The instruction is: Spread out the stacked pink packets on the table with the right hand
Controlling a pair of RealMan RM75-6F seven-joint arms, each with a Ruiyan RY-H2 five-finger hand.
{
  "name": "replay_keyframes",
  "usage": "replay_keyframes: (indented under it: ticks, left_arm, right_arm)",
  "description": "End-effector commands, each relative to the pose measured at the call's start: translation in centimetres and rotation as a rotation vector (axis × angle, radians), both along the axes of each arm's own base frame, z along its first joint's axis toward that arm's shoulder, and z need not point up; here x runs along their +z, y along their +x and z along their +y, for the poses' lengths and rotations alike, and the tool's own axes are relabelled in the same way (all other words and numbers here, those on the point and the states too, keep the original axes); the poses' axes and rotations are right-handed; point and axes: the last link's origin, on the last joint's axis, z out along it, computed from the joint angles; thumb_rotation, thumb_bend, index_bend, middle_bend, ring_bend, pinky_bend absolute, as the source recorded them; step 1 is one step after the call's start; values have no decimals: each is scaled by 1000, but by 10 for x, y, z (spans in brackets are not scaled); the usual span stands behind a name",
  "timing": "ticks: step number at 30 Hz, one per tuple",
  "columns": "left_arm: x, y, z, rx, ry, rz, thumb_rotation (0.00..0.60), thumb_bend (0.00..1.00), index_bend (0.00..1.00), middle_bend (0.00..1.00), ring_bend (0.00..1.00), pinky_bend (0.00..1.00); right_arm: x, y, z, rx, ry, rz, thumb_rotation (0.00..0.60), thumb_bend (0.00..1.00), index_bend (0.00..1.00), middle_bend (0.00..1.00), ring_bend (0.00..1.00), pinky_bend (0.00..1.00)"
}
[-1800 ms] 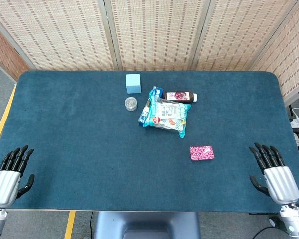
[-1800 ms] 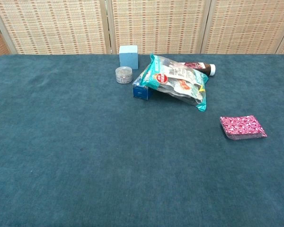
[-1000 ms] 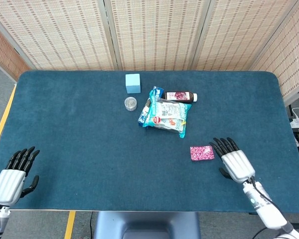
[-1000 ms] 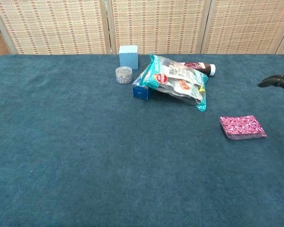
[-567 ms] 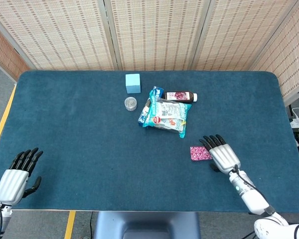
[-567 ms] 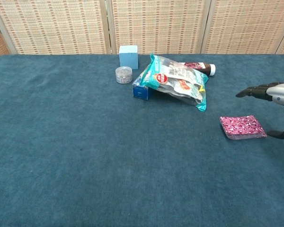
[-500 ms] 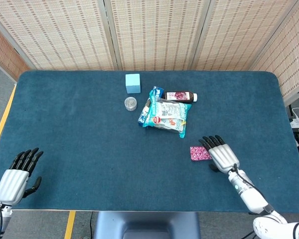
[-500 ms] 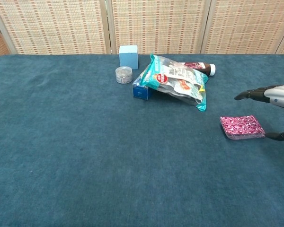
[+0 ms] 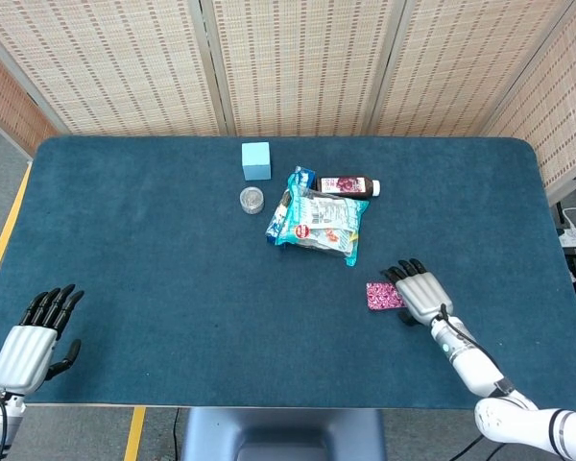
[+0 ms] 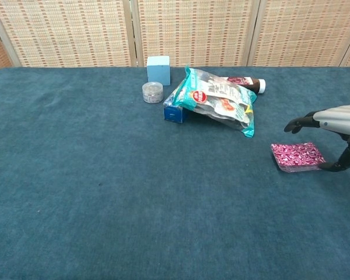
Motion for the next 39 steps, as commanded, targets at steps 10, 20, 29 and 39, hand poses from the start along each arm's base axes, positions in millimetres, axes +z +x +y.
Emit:
replay_keyframes:
  ticks: [10,20,29,39]
  left_arm:
    - [0,-2,0,3,-5,2,600,445,0,0,0,88]
    - [-1,-2,1,7,-11,5,600,446,0,0,0,88]
    - [-2,-1,0,7,-12,4,600,445,0,0,0,88]
    - [-3,1,0,4,-22,8,600,445,0,0,0,89]
  right_arm:
    - [-13,4,-4,-6,7,30,600,259,129,128,0,0]
    - [-18,5,-5,-9,-4,37,600,259,203,180,0,0]
    - [-19,6,-6,-8,-10,42,600,259,216,188,9,0]
    - [-23,9,-5,-5,-16,63,600,259,226,196,22,0]
